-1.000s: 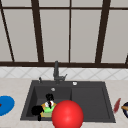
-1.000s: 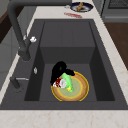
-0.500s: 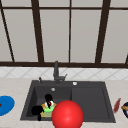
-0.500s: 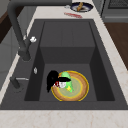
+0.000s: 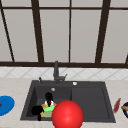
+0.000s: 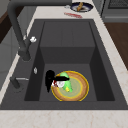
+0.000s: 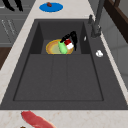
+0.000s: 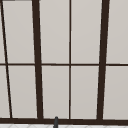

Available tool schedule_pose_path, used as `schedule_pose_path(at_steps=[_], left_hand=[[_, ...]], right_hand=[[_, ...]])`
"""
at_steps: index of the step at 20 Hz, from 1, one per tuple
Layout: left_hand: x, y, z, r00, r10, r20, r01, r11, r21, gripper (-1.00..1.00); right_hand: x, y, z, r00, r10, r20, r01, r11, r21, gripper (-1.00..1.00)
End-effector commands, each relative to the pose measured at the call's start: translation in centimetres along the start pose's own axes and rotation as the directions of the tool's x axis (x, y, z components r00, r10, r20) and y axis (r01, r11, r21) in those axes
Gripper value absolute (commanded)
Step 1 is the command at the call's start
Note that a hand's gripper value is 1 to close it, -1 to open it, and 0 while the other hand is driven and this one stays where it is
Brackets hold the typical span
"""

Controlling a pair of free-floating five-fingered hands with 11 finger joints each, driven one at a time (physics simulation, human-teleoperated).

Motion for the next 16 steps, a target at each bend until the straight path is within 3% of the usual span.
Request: schedule_pose_path(at_steps=[1, 5, 6, 7, 11, 16], left_hand=[[0.0, 0.0, 0.0, 1.0000, 0.000, 0.000, 0.000, 1.0000, 0.000, 0.00], [0.0, 0.0, 0.0, 1.0000, 0.000, 0.000, 0.000, 1.0000, 0.000, 0.00], [0.0, 0.0, 0.0, 1.0000, 0.000, 0.000, 0.000, 1.0000, 0.000, 0.00], [0.0, 0.0, 0.0, 1.0000, 0.000, 0.000, 0.000, 1.0000, 0.000, 0.00], [0.0, 0.0, 0.0, 1.0000, 0.000, 0.000, 0.000, 1.0000, 0.000, 0.00], [0.0, 0.0, 0.0, 1.0000, 0.000, 0.000, 0.000, 1.0000, 0.000, 0.00]], right_hand=[[1.3, -1.0, -2.6, 0.999, 0.031, -0.040, -0.029, 0.998, 0.060, -1.00], [1.4, -0.4, -2.3, 0.997, 0.039, -0.065, -0.037, 0.998, 0.044, -1.00], [1.6, -0.5, -2.3, 0.997, 0.039, -0.069, -0.036, 0.998, 0.047, 1.00], [2.2, -1.0, -2.4, 0.995, 0.069, -0.076, -0.067, 0.997, 0.036, 1.00], [1.8, -1.0, -1.4, 0.994, 0.076, -0.081, -0.081, 0.995, -0.058, 1.00], [1.3, -1.9, -0.1, 0.995, 0.050, -0.085, -0.057, 0.995, -0.079, 1.00]])
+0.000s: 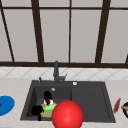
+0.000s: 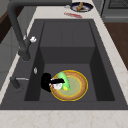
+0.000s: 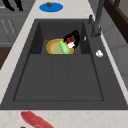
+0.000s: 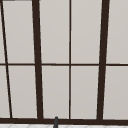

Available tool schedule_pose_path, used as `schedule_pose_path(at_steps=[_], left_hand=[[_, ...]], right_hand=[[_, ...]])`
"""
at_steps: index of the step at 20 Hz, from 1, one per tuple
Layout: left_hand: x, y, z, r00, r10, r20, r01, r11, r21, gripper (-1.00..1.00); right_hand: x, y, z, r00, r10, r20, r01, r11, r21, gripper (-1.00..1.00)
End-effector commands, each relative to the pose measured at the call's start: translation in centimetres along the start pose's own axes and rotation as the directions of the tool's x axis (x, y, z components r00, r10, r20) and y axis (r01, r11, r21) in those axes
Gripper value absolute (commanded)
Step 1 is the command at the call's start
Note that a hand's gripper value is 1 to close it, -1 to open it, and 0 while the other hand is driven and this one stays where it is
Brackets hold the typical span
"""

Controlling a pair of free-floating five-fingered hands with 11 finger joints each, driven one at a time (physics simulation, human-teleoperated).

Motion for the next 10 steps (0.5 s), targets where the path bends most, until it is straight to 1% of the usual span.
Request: schedule_pose_path(at_steps=[1, 4, 6, 8, 10], left_hand=[[0.0, 0.0, 0.0, 1.0000, 0.000, 0.000, 0.000, 1.0000, 0.000, 0.00], [0.0, 0.0, 0.0, 1.0000, 0.000, 0.000, 0.000, 1.0000, 0.000, 0.00], [0.0, 0.0, 0.0, 1.0000, 0.000, 0.000, 0.000, 1.0000, 0.000, 0.00], [0.0, 0.0, 0.0, 1.0000, 0.000, 0.000, 0.000, 1.0000, 0.000, 0.00], [0.0, 0.0, 0.0, 1.0000, 0.000, 0.000, 0.000, 1.0000, 0.000, 0.00]], right_hand=[[-0.9, -0.3, 0.4, 1.000, 0.016, 0.019, -0.015, 1.000, -0.005, 1.00], [-0.1, -1.0, 0.0, 0.999, 0.022, 0.024, -0.024, 0.998, 0.052, 1.00], [0.0, -1.5, -0.1, 1.000, 0.025, 0.006, -0.025, 0.995, 0.098, 1.00], [-0.1, -2.1, 0.4, 0.999, 0.010, -0.035, -0.007, 0.997, 0.079, 1.00], [-0.3, -2.9, 1.4, 0.999, 0.000, -0.048, 0.005, 0.995, 0.103, 1.00]])
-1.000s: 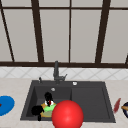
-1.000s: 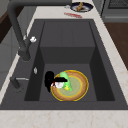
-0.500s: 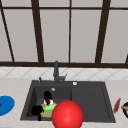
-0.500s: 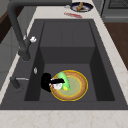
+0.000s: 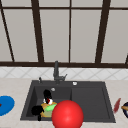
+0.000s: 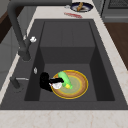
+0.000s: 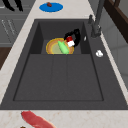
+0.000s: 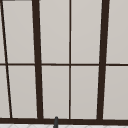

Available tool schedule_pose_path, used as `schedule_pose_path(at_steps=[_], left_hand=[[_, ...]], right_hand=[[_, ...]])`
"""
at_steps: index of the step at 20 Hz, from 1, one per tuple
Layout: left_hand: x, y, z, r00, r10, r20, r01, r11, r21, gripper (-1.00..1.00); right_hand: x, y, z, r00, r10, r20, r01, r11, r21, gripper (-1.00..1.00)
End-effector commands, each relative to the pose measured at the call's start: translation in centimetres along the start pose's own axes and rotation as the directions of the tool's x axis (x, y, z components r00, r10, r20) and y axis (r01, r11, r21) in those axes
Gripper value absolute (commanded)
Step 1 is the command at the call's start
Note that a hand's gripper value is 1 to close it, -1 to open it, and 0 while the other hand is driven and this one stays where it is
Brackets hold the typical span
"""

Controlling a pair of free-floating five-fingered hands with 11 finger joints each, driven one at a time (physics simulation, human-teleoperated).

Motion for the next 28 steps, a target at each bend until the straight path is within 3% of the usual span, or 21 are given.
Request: schedule_pose_path(at_steps=[1, 4, 6, 7, 8, 11, 12, 14, 19, 28], left_hand=[[0.0, 0.0, 0.0, 1.0000, 0.000, 0.000, 0.000, 1.0000, 0.000, 0.00], [0.0, 0.0, 0.0, 1.0000, 0.000, 0.000, 0.000, 1.0000, 0.000, 0.00], [0.0, 0.0, 0.0, 1.0000, 0.000, 0.000, 0.000, 1.0000, 0.000, 0.00], [0.0, 0.0, 0.0, 1.0000, 0.000, 0.000, 0.000, 1.0000, 0.000, 0.00], [0.0, 0.0, 0.0, 1.0000, 0.000, 0.000, 0.000, 1.0000, 0.000, 0.00], [0.0, 0.0, 0.0, 1.0000, 0.000, 0.000, 0.000, 1.0000, 0.000, 0.00], [0.0, 0.0, 0.0, 1.0000, 0.000, 0.000, 0.000, 1.0000, 0.000, 0.00], [0.0, 0.0, 0.0, 1.0000, 0.000, 0.000, 0.000, 1.0000, 0.000, 0.00], [0.0, 0.0, 0.0, 1.0000, 0.000, 0.000, 0.000, 1.0000, 0.000, 0.00], [0.0, 0.0, 0.0, 1.0000, 0.000, 0.000, 0.000, 1.0000, 0.000, 0.00]], right_hand=[[-0.6, -1.4, 1.5, 0.999, 0.012, -0.037, -0.012, 1.000, 0.002, 1.00], [-1.0, -0.9, 1.4, 1.000, 0.017, 0.009, -0.017, 1.000, 0.008, 1.00], [-1.0, -0.5, 1.0, 1.000, 0.001, 0.011, 0.000, 0.998, -0.063, 1.00], [-1.0, 0.5, 0.8, 1.000, -0.013, 0.013, 0.014, 0.995, -0.101, -1.00], [-0.7, 0.9, 0.8, 1.000, -0.025, 0.014, 0.026, 0.993, -0.113, 1.00], [-0.3, 1.5, -0.5, 1.000, 0.011, 0.023, -0.008, 0.988, -0.154, 1.00], [-0.2, 1.6, -1.1, 1.000, 0.015, 0.022, -0.011, 0.984, -0.177, -1.00], [0.1, 1.5, -2.7, 1.000, 0.009, -0.022, -0.013, 0.977, -0.213, -1.00], [-0.5, 2.2, -0.7, 1.000, 0.000, -0.001, 0.000, 0.978, -0.208, -1.00], [-0.4, 4.1, 1.9, 0.998, -0.003, -0.062, -0.019, 0.936, -0.352, -1.00]])
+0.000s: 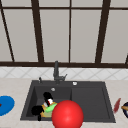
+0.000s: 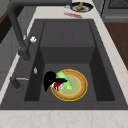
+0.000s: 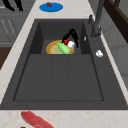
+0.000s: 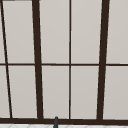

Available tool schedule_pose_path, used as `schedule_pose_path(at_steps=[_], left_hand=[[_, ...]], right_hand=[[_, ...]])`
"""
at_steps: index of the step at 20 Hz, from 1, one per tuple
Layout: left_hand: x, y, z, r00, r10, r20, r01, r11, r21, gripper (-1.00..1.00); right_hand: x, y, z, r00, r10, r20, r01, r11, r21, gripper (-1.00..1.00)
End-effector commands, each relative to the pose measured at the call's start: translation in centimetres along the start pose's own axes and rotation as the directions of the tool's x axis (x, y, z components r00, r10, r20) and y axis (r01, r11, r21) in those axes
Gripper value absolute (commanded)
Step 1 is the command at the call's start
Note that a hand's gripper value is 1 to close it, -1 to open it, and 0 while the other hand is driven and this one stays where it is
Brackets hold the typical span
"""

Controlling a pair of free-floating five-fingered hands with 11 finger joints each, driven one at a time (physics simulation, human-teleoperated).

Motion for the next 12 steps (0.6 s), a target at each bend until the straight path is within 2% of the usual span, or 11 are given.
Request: schedule_pose_path(at_steps=[1, 6, 12], left_hand=[[0.0, 0.0, 0.0, 1.0000, 0.000, 0.000, 0.000, 1.0000, 0.000, 0.00], [0.0, 0.0, 0.0, 1.0000, 0.000, 0.000, 0.000, 1.0000, 0.000, 0.00], [0.0, 0.0, 0.0, 1.0000, 0.000, 0.000, 0.000, 1.0000, 0.000, 0.00]], right_hand=[[-0.1, 0.0, 0.8, 0.998, -0.021, -0.065, 0.013, 0.993, -0.114, -1.00], [0.3, 0.5, 1.8, 0.993, -0.010, -0.116, -0.015, 0.977, -0.211, -1.00], [2.4, 2.3, 3.7, 0.990, 0.006, -0.142, -0.053, 0.940, -0.336, -1.00]])
